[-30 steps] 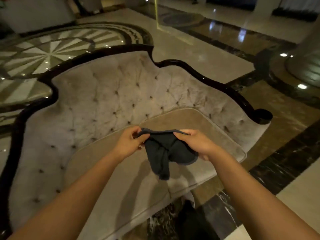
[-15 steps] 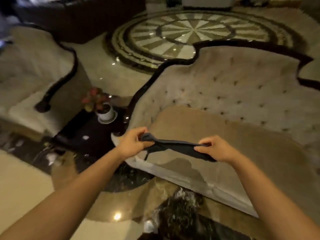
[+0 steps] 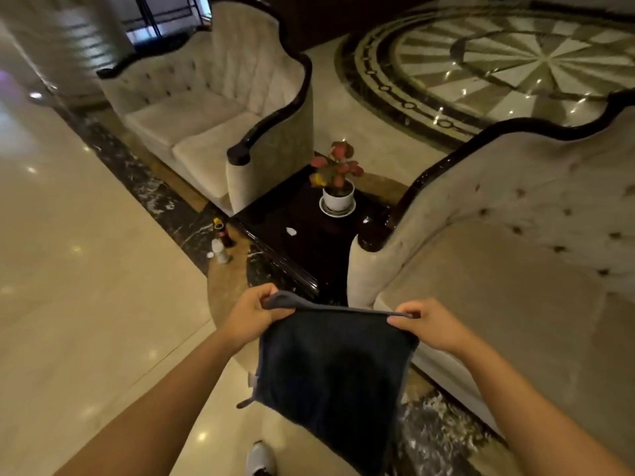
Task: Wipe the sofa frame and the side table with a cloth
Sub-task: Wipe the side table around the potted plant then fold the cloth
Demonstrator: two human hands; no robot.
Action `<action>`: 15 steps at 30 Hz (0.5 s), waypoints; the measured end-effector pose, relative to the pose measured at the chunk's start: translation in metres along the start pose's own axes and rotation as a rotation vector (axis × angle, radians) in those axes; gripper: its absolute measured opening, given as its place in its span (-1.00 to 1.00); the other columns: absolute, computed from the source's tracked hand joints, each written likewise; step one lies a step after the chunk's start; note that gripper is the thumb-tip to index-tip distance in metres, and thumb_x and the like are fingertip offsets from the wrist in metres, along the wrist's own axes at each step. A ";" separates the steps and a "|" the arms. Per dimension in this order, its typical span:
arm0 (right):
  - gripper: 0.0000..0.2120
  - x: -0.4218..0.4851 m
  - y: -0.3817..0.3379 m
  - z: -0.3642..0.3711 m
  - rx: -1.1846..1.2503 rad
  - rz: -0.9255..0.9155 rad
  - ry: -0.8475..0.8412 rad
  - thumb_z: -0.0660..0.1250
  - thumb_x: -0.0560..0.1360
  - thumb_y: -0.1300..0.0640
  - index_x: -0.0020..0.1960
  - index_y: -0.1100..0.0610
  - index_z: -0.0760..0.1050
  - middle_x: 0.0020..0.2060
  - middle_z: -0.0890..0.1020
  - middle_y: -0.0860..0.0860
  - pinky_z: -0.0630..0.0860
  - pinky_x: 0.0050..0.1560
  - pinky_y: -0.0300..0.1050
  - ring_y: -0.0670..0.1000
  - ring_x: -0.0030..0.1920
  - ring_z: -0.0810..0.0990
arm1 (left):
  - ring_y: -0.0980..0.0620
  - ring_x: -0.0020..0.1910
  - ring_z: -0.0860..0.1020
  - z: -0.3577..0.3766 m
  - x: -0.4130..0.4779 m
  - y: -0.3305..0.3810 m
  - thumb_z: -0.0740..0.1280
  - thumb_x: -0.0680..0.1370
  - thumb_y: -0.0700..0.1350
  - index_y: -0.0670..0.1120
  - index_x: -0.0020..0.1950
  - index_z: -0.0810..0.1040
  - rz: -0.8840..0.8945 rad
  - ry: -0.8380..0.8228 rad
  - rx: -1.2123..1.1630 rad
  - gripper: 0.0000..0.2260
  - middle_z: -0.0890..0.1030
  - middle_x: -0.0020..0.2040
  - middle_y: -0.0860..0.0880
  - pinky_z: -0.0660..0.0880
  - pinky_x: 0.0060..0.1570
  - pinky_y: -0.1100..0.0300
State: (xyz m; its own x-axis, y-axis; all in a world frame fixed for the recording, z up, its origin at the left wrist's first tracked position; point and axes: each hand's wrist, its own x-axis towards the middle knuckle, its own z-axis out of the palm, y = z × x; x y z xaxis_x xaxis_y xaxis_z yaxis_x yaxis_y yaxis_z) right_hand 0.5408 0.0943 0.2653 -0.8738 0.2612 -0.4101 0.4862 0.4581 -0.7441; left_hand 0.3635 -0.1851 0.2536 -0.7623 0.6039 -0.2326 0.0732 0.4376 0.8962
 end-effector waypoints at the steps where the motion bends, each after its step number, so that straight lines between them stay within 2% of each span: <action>1: -0.71 0.016 -0.010 0.012 -0.003 0.009 -0.001 0.39 0.57 0.13 -0.27 0.25 0.59 -0.39 0.53 0.01 0.35 -0.24 -0.15 -0.08 -0.34 0.46 | 0.01 -0.25 0.45 -0.018 0.009 -0.013 0.47 0.44 -0.31 -0.45 -0.09 0.46 -0.009 -0.003 0.006 -0.74 0.51 -0.25 -0.20 0.38 -0.25 0.15; 4: -0.62 0.069 -0.037 0.044 -0.020 0.015 0.049 0.38 0.58 0.15 -0.41 0.05 0.46 -0.46 0.47 -0.06 0.34 -0.26 -0.14 -0.09 -0.39 0.43 | 0.01 -0.26 0.49 -0.065 0.048 -0.042 0.50 0.42 -0.25 -0.39 -0.07 0.54 -0.047 -0.023 0.057 -0.75 0.56 -0.23 -0.23 0.42 -0.30 0.26; 6: -0.59 0.102 -0.051 0.053 -0.016 0.021 0.135 0.38 0.58 0.16 -0.43 -0.01 0.45 -0.50 0.48 -0.09 0.34 -0.26 -0.08 -0.05 -0.40 0.43 | 0.12 -0.30 0.49 -0.083 0.077 -0.046 0.50 0.41 -0.22 -0.28 -0.12 0.57 -0.073 -0.034 0.119 -0.82 0.56 -0.27 -0.11 0.40 -0.34 0.33; 8: -0.59 0.135 -0.061 0.056 0.000 0.016 0.249 0.38 0.58 0.15 -0.42 -0.09 0.47 -0.52 0.50 -0.14 0.35 -0.29 -0.08 -0.08 -0.40 0.46 | 0.26 -0.42 0.44 -0.094 0.115 -0.046 0.48 0.41 -0.24 -0.14 -0.26 0.51 -0.016 0.021 0.155 -0.84 0.49 -0.38 0.03 0.35 -0.39 0.35; 10: -0.72 0.170 -0.064 0.053 -0.016 -0.005 0.347 0.37 0.58 0.10 -0.30 -0.11 0.56 -0.43 0.56 -0.13 0.42 -0.25 -0.07 -0.09 -0.33 0.53 | 0.34 -0.35 0.51 -0.099 0.156 -0.044 0.46 0.42 -0.25 -0.01 -0.32 0.46 0.033 0.103 0.173 -0.76 0.51 -0.42 0.06 0.41 -0.39 0.41; 12: -0.88 0.210 -0.052 0.054 -0.035 -0.012 0.405 0.38 0.57 0.08 -0.13 -0.01 0.65 -0.29 0.59 -0.14 0.47 -0.19 -0.11 -0.11 -0.23 0.56 | 0.38 -0.26 0.54 -0.100 0.201 -0.058 0.47 0.41 -0.27 0.06 -0.31 0.48 0.044 0.103 0.163 -0.72 0.60 -0.31 0.22 0.42 -0.32 0.51; 14: -0.91 0.253 -0.023 0.067 -0.043 0.016 0.403 0.39 0.56 0.07 -0.02 0.05 0.67 -0.19 0.60 -0.11 0.47 -0.13 -0.17 -0.12 -0.16 0.56 | 0.25 -0.29 0.54 -0.095 0.247 -0.092 0.50 0.38 -0.25 0.02 -0.28 0.53 0.008 0.059 0.178 -0.78 0.59 -0.32 0.16 0.46 -0.32 0.40; 15: -0.90 0.276 -0.002 0.077 -0.049 0.043 0.377 0.39 0.56 0.08 -0.01 0.07 0.67 -0.16 0.62 -0.08 0.47 -0.11 -0.16 -0.09 -0.13 0.57 | 0.18 -0.31 0.54 -0.090 0.272 -0.117 0.51 0.37 -0.24 -0.02 -0.26 0.55 -0.029 0.025 0.181 -0.82 0.58 -0.33 0.10 0.50 -0.24 0.25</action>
State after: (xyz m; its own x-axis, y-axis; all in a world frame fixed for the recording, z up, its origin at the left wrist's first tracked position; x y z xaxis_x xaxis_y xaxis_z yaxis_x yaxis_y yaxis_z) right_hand 0.2979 0.0998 0.1128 -0.7936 0.5706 -0.2110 0.5300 0.4781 -0.7004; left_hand 0.0901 -0.1322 0.1198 -0.7812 0.5738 -0.2458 0.1641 0.5686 0.8061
